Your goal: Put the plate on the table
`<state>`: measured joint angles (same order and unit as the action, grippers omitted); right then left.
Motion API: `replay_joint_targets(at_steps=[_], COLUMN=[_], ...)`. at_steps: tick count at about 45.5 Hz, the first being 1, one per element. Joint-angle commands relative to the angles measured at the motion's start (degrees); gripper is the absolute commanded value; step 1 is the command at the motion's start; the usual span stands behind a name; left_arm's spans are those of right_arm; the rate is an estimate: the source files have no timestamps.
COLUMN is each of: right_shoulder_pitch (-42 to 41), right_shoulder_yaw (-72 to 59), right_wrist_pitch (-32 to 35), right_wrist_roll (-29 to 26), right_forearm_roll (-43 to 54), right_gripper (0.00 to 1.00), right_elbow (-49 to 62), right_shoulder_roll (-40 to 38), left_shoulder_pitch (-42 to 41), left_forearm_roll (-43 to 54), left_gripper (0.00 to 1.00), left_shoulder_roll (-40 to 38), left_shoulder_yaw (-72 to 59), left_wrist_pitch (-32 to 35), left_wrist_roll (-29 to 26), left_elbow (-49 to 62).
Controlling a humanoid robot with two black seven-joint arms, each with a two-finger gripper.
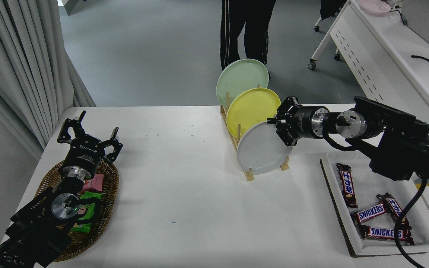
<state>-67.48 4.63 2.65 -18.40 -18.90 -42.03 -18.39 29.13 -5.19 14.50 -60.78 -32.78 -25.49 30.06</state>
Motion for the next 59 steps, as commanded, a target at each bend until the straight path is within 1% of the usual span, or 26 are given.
replay_joint_targets(at_steps=[1,19,29,34,39,47,50,51,59], right_shoulder_pitch=[-0.2,-4.33,-7.05,-8.02,-8.46,-8.55,-7.41,-6.28,-1.35], right_shoulder_yaw=[0.29,6.17,6.88,6.79,6.7,8.1,10.65,12.49,16.98], right_wrist_pitch=[0.87,0.52,-0.97,-4.75,-8.79,-17.31,-20.39,-23.01,-30.06], right_wrist_roll=[-0.84,-7.61,-11.83,-13.76,-14.99,-14.91,-14.91,-14.82,-14.99], right_forearm_roll=[0.0,-1.49,-7.19,-12.12,-15.46,-20.29,-22.05,-23.54,-27.42], right_gripper=[0.0,0.0,0.0,0.0,0.0,0.0,0.0,0.0,0.0], right_elbow=[0.01,-0.43,-1.13,-1.39,-4.2,-15.88,-19.93,-22.29,-23.63], right_shoulder_roll=[-0.15,-4.19,-6.48,-6.57,-6.83,-10.16,-11.31,-11.57,-11.14], left_shoulder_pitch=[-0.03,-0.03,0.05,0.05,0.05,-0.04,0.05,0.05,-0.04], left_forearm_roll=[0.0,0.0,0.0,0.0,0.0,0.0,0.0,0.0,0.0], left_gripper=[1.0,1.0,1.0,1.0,1.0,1.0,1.0,1.0,1.0], left_shoulder_roll=[0.0,0.0,0.0,0.0,0.0,0.0,0.0,0.0,0.0], left_shoulder_yaw=[0.05,-0.04,0.05,0.05,-0.04,-0.04,-0.04,-0.04,0.05], left_wrist_pitch=[0.0,0.0,0.0,0.0,0.0,0.0,0.0,0.0,0.0], left_wrist_roll=[0.0,0.0,0.0,0.0,0.0,0.0,0.0,0.0,0.0], left_elbow=[0.0,0.0,0.0,0.0,0.0,0.0,0.0,0.0,0.0])
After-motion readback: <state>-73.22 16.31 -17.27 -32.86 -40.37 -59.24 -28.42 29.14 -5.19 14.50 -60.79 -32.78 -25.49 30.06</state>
